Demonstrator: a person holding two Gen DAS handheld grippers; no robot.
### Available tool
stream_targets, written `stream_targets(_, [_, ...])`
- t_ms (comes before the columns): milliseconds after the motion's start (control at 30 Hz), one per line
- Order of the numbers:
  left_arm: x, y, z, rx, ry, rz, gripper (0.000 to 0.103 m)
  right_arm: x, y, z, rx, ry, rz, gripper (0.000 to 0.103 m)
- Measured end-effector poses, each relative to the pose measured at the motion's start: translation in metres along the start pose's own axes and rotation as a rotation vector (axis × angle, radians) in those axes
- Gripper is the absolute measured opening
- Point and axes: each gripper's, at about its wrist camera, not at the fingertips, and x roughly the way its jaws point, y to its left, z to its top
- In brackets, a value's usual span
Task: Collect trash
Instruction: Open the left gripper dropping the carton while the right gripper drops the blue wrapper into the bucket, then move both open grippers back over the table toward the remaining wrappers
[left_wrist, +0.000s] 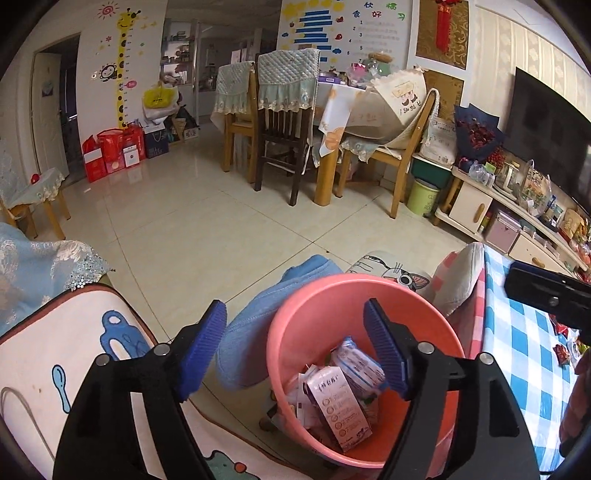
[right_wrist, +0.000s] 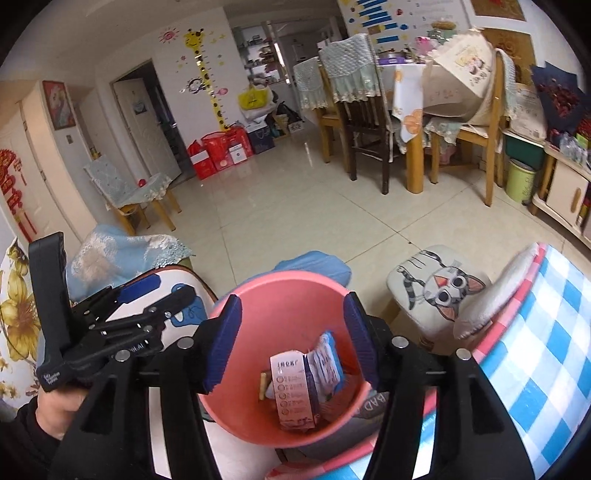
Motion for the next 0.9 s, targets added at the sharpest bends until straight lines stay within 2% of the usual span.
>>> stream_targets(67, [-0.001, -0.006, -0.001, 0.011, 0.002, -0.014, 0.080, -0.016, -0.015, -0.010, 0.010, -0.017, -0.042, 0.072])
stream_targets(167, [-0.004, -0.027, -0.007, 0.040, 0.007, -0.049, 0.082, -0.048, -0.044, -0.035, 0.027, -0.036, -0.131, 0.076])
stream_targets(300, [-0.004, -0.075, -0.016, 0.119, 0.021, -0.110, 0.087, -0.093, -0.097, -0.076, 0.120, -0.042, -0.244, 0.078])
stream_targets(467, [-0.005, -0.156, -0.031, 0.222, 0.046, -0.223, 0.088, -0.157, -0.160, -0.130, 0.249, -0.047, -0.382, 0.078])
stream_targets(667, [-0.014, -0.254, -0.052, 0.341, 0.062, -0.353, 0.090, -0.224, -0.202, -0.183, 0.282, -0.054, -0.532, 0.078])
stream_targets(900, [-0.021, -0.368, -0.082, 0.447, 0.078, -0.471, 0.090, -0.273, -0.253, -0.226, 0.348, -0.069, -0.629, 0.079])
